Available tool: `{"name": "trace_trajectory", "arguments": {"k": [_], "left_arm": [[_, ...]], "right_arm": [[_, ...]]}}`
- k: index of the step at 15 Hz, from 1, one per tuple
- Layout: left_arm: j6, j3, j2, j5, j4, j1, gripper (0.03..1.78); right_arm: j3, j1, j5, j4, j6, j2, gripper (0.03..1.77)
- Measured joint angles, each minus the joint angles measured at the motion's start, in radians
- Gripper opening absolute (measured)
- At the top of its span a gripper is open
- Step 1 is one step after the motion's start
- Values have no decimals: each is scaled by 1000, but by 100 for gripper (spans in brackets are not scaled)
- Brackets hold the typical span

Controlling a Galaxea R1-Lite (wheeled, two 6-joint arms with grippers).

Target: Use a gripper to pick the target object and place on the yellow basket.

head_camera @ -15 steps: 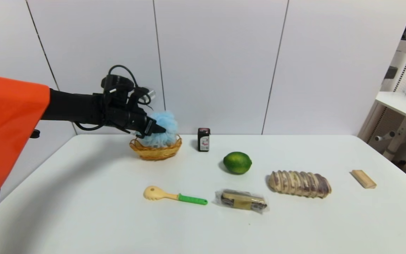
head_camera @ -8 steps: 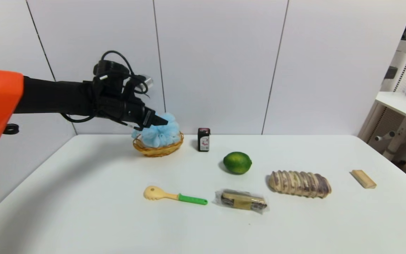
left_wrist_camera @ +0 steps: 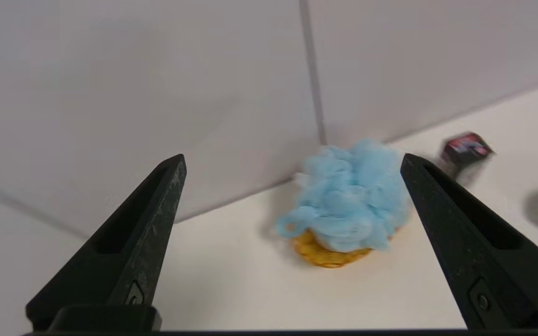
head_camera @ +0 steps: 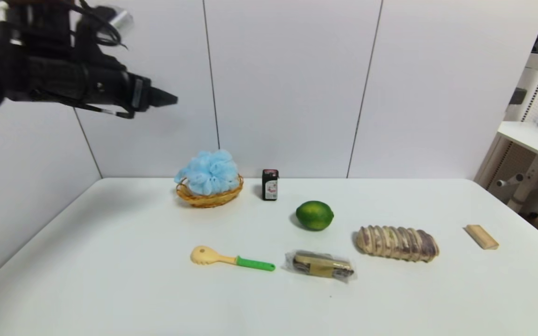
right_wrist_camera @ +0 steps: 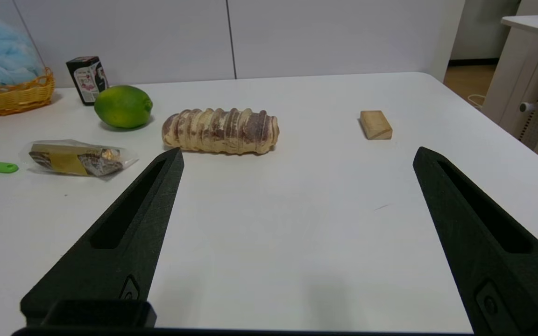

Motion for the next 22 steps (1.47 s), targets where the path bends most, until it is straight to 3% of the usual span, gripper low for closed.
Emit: {"name": "trace_trajectory", "arguments": {"k": [2, 4, 8, 16, 20, 22], "left_arm": [[-2, 27, -118, 79, -1, 51, 167], [-15, 120, -237, 101, -1, 94, 167], [-51, 497, -511, 110, -2, 126, 168], [-68, 1206, -1221, 112, 33, 107, 169], [-75, 1497, -1429, 112, -69, 120, 169], [-75, 1574, -1508, 107, -122, 130, 169]], "right_arm": [[0, 0, 0, 0, 0, 0, 170], [0, 0, 0, 0, 0, 0, 170], [0, 0, 0, 0, 0, 0, 170], [0, 0, 0, 0, 0, 0, 170], [0, 0, 0, 0, 0, 0, 170], [0, 0, 0, 0, 0, 0, 170]]}}
